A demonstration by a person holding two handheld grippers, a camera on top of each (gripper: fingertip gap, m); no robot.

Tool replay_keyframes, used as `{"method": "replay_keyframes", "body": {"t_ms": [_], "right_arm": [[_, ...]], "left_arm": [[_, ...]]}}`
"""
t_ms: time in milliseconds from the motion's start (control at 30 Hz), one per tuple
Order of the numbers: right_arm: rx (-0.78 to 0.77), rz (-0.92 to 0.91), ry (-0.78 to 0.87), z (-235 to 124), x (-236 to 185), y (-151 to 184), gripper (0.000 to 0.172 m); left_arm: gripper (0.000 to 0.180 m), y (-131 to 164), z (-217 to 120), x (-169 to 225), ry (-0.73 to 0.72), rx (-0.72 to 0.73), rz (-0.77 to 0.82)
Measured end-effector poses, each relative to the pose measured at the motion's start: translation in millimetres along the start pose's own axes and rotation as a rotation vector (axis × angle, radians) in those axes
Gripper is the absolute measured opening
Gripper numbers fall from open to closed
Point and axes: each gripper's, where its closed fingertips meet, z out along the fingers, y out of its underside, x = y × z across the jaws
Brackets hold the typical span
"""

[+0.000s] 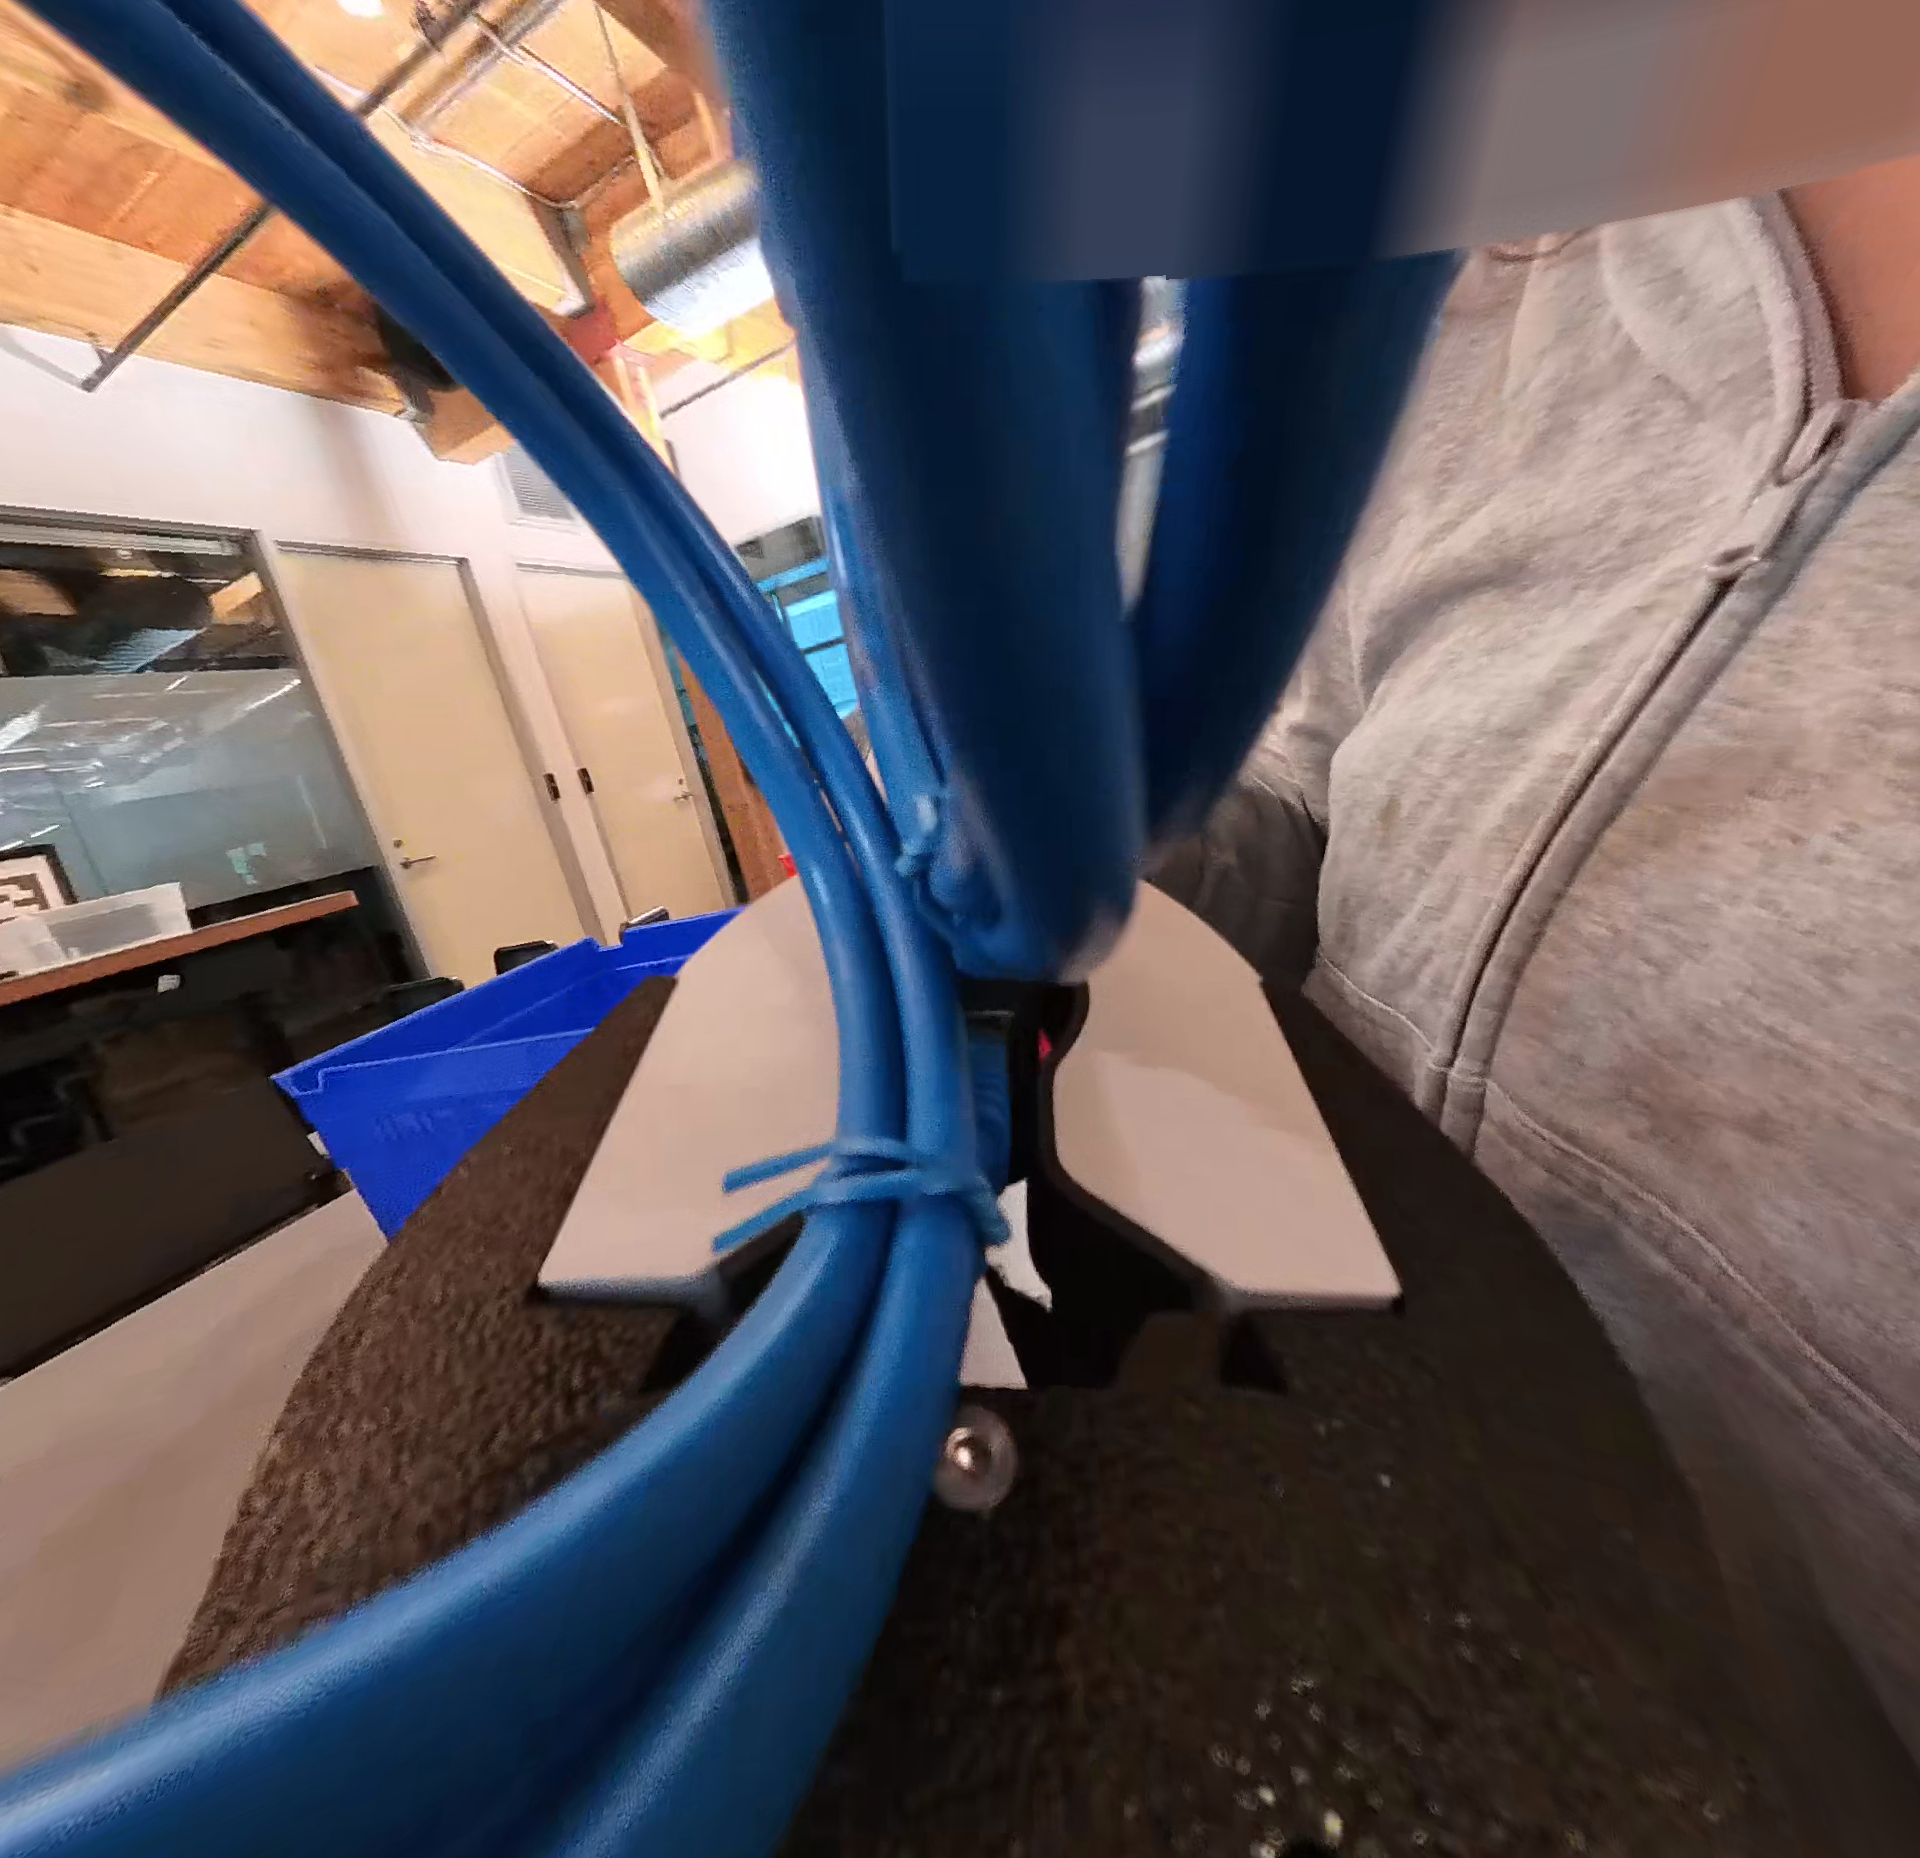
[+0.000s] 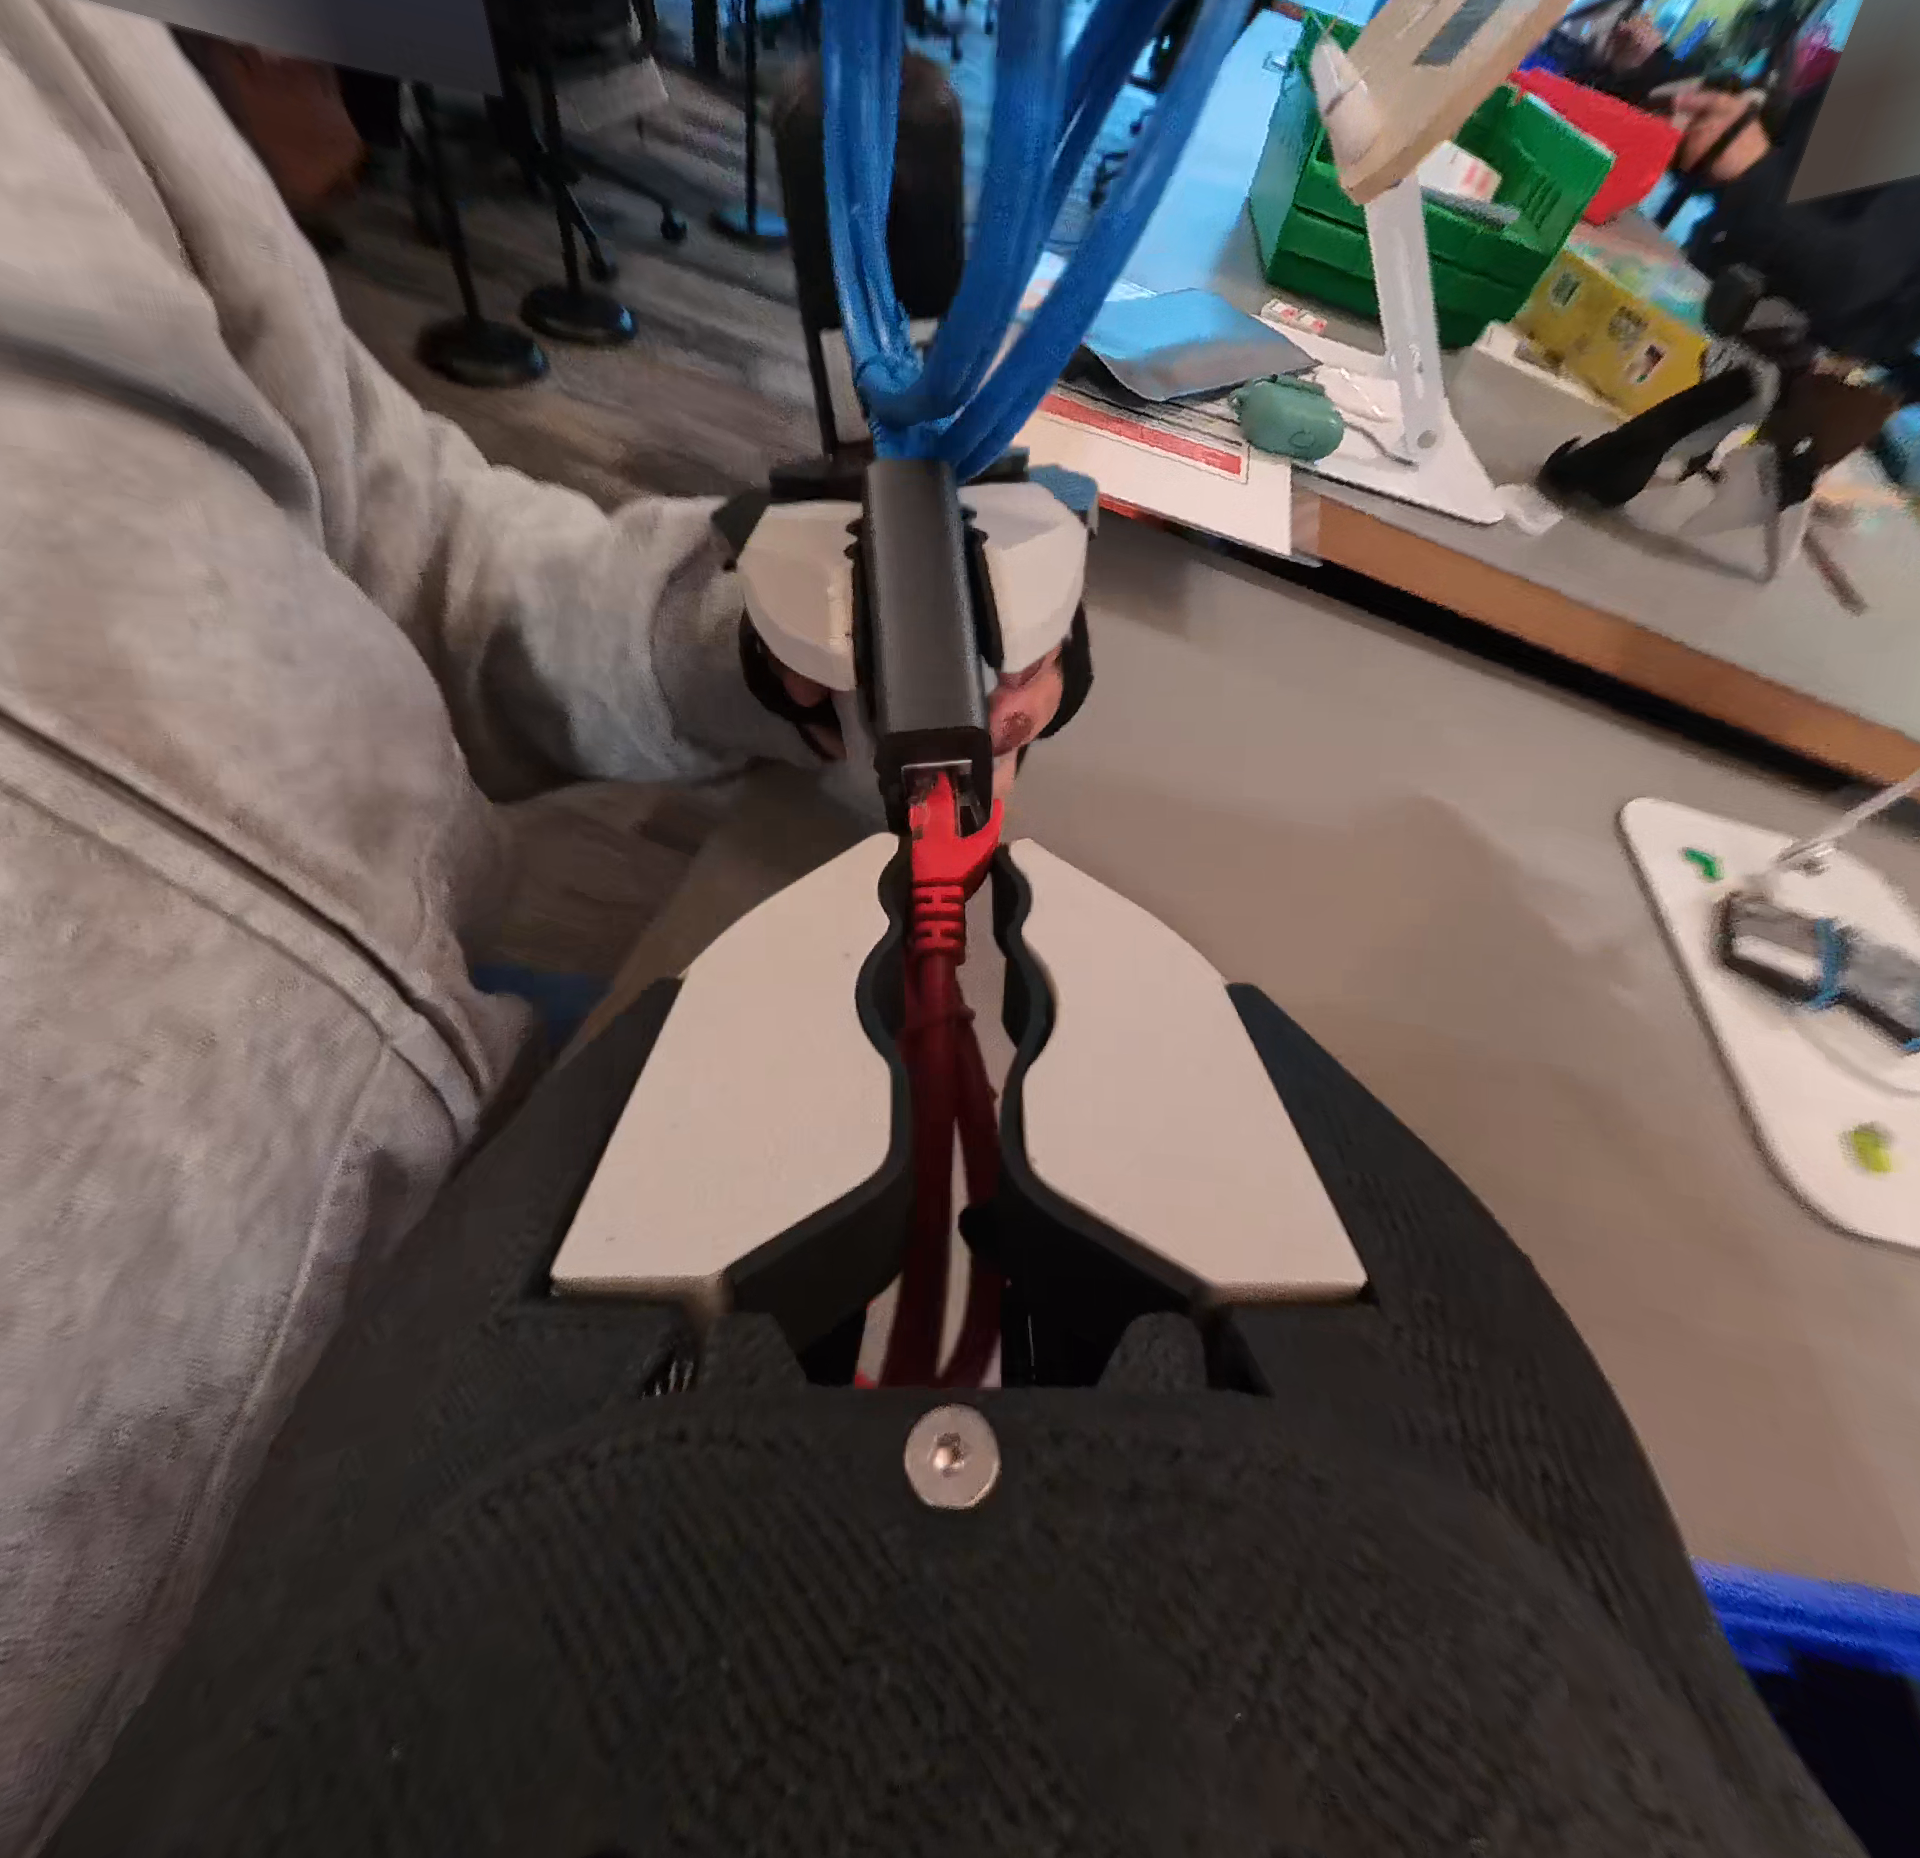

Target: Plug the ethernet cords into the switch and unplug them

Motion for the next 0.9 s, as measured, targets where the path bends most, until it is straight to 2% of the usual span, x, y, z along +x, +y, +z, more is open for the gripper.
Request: {"method": "replay_keyframes", "body": {"t_ms": [33,133,267,367,633,900], "right_arm": [[-0.018,-0.05,0.016,-0.4,-1.0,0.1,0.014],[-0.099,-0.141,0.04,-0.9,-4.5,3.6,0.031],[-0.221,-0.225,0.081,1.8,-6.8,15.8,0.031],[-0.236,-0.276,0.095,1.6,-8.8,16.1,0.03],[-0.232,-0.2,0.004,-7.1,-41.7,16.1,0.028],[-0.203,-0.16,0.015,-22.2,-57.7,19.2,0.027]], "left_arm": [[0.022,0.7,0.1,1.5,0.013,-0.015,0.007],[0.022,7.1,-1.2,1.6,0.012,-0.065,0.033],[0.022,11.0,-1.4,4.8,0.027,-0.076,0.007],[0.022,11.5,-1.6,6.9,0.042,-0.079,0.003],[0.021,8.8,6.7,38.3,0.035,-0.144,0.008],[0.021,10.7,19.2,56.4,0.043,-0.108,-0.008]]}}
